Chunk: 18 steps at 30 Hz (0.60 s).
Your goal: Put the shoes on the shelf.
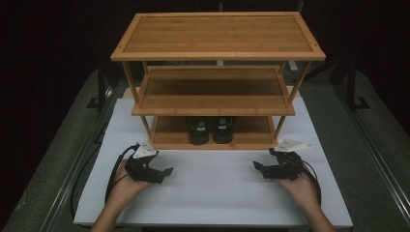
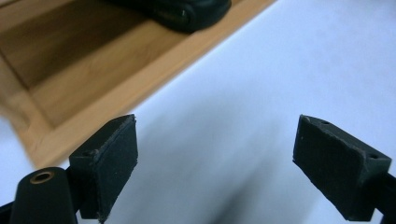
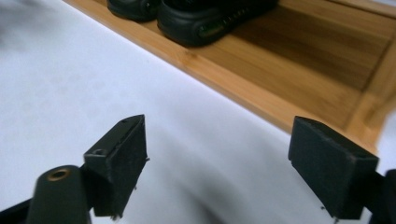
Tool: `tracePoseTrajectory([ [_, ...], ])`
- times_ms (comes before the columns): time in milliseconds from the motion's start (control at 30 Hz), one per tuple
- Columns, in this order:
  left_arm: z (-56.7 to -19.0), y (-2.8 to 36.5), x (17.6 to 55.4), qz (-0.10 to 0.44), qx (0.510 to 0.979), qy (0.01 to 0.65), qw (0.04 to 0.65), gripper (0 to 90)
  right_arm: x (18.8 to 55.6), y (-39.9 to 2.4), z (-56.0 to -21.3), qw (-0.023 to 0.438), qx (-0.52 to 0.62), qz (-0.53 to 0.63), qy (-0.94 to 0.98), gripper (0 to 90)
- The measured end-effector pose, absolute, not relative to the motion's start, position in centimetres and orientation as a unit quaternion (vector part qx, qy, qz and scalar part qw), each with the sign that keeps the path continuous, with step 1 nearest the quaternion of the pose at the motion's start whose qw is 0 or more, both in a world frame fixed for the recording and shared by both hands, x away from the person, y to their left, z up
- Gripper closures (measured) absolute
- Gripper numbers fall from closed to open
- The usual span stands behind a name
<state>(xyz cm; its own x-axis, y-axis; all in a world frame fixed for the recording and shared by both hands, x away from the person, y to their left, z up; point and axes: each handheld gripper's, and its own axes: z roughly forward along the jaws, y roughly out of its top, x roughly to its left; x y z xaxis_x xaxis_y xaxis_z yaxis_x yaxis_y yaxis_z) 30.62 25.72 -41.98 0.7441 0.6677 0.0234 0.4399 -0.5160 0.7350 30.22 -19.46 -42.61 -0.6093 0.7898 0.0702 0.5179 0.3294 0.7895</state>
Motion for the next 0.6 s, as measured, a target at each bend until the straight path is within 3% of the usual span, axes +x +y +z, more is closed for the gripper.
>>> tracePoseTrajectory([
  [400, -43.2, 29.5, 27.2, 0.164, 0.854, 0.346, 0.352, 4.1, 26.8, -22.8, -44.3, 0.184, 0.432, 0.387, 0.794, 2.4],
  [600, -44.4, 31.2, 26.1, 0.163, 0.850, 0.358, 0.350, 2.2, 25.5, -24.2, -44.9, 0.196, 0.446, 0.373, 0.790, 2.4],
])
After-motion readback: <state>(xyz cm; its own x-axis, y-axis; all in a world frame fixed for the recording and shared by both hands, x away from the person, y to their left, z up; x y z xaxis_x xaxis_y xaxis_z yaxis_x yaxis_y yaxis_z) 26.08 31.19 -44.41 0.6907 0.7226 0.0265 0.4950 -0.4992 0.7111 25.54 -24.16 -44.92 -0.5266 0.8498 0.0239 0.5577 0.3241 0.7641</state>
